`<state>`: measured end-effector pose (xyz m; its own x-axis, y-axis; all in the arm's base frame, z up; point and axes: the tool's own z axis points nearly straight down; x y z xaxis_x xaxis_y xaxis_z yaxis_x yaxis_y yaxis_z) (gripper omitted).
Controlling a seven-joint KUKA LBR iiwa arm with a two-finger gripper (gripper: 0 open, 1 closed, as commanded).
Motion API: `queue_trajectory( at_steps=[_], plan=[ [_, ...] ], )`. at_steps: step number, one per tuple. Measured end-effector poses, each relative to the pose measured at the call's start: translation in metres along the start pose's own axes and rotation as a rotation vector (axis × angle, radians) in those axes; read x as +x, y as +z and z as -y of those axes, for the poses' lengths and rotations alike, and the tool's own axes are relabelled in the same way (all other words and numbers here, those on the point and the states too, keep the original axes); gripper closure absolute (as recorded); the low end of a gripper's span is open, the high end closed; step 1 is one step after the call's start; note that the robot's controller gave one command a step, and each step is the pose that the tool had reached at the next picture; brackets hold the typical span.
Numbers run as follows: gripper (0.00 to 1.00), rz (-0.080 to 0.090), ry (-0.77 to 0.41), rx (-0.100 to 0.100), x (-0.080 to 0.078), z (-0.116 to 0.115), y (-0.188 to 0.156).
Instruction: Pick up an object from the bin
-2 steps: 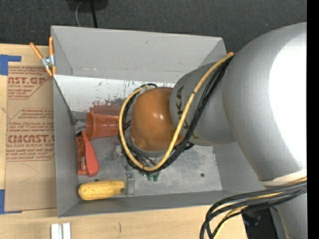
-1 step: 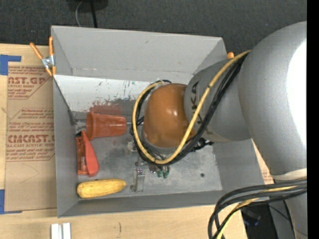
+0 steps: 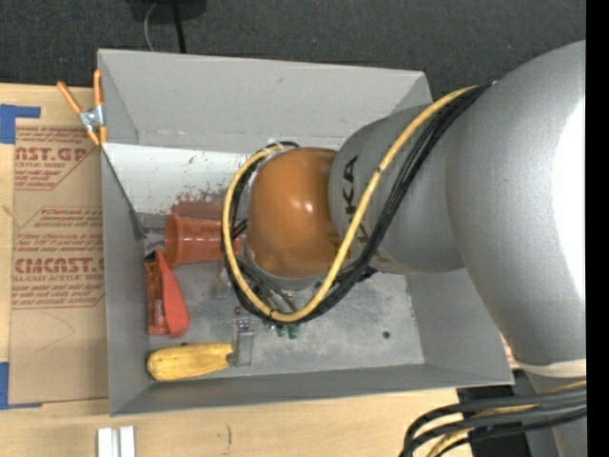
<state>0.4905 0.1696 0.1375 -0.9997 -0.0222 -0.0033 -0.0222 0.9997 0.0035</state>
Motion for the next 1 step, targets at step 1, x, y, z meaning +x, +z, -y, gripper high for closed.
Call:
queue_trajectory(
  at_steps=[1],
  plan=[
    [0.00,0.014,-0.123,-0.007,-0.0008,-0.0407,0.0175]
  ],
)
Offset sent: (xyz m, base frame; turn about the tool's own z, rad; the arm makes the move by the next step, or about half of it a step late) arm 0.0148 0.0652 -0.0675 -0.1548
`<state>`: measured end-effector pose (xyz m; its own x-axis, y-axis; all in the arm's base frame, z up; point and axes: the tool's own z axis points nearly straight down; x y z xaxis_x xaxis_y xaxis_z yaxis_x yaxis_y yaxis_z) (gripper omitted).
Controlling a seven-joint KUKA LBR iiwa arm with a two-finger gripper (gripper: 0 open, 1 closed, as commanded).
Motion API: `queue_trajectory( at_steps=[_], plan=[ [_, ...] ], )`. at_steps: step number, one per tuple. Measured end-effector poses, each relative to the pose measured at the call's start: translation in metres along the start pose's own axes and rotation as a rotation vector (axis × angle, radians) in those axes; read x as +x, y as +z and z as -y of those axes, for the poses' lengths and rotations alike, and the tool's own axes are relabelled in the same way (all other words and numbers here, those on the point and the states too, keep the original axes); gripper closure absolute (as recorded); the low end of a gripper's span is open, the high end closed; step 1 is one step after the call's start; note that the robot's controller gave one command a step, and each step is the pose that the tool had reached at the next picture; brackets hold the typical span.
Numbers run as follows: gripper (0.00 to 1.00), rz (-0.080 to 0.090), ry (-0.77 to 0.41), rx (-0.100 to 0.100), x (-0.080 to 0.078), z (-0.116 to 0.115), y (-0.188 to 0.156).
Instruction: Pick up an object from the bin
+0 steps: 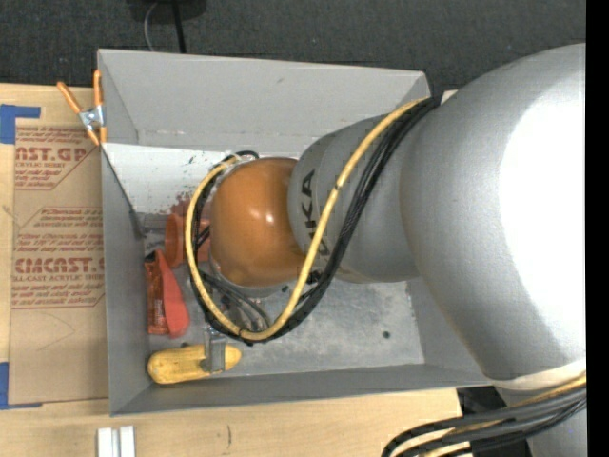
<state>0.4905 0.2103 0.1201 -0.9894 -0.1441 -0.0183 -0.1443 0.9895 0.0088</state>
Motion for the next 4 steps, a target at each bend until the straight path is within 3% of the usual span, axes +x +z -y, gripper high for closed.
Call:
queue_trajectory(
  at_steps=[1,2,3,4],
  plan=[
    [0.00,-0.011,0.092,0.004,-0.007,-0.012,0.031],
    [0.00,-0.010,-0.032,0.006,-0.018,-0.021,0.048],
    [1.00,-0.006,0.339,0.001,-0.020,-0.015,0.049],
    [1.00,-0.006,0.340,0.000,-0.020,-0.015,0.048]
  ],
)
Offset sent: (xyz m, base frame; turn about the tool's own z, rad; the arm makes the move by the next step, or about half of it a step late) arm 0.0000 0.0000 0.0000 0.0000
